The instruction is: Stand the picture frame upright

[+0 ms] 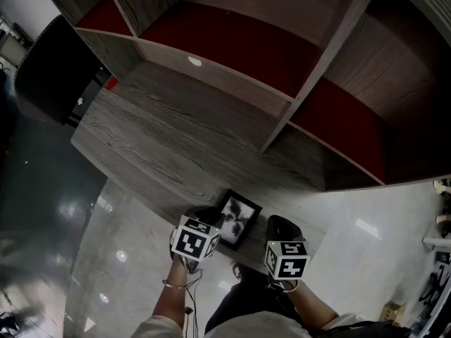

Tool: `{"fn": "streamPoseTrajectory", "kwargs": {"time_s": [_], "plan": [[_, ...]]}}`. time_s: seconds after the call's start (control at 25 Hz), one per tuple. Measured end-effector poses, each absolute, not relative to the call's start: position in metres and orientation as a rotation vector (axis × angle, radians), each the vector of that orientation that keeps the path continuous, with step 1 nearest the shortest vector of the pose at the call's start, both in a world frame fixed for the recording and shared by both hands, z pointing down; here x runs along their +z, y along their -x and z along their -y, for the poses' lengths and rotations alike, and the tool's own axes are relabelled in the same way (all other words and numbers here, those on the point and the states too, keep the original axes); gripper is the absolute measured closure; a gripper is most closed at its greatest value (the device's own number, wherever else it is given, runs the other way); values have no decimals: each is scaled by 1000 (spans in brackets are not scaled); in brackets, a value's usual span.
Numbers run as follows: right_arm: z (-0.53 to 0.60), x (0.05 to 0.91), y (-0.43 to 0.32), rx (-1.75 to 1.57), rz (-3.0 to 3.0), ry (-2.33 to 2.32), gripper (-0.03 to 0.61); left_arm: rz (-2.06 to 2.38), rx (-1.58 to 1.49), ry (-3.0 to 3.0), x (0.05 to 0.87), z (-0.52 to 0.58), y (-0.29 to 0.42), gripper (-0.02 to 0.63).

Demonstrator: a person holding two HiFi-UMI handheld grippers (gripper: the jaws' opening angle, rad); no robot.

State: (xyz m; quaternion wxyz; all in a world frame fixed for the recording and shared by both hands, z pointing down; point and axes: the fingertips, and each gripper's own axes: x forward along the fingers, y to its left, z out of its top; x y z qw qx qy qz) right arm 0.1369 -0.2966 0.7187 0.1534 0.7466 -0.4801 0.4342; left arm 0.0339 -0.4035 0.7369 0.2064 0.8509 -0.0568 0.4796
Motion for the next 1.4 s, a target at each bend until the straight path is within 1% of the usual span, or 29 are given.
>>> {"fn": "streamPoseTrajectory", "kwargs": {"time_s": [0.28,0.92,1.16,1.4], "plan": [[301,724,-140,1256,1373,-2146,546,101,1342,-2323,739,404,-37,515],[310,729,-145,1268,1373,-2147,546,74,1403,-2247,743,404,-39,511],[310,726,-147,1256,1385,-2149,546,101,1330,-2255,741,405,-37,535],[309,721,-149,1238,1394,-2158,546,176,1267,-2277,736,403,-34,538]]}}
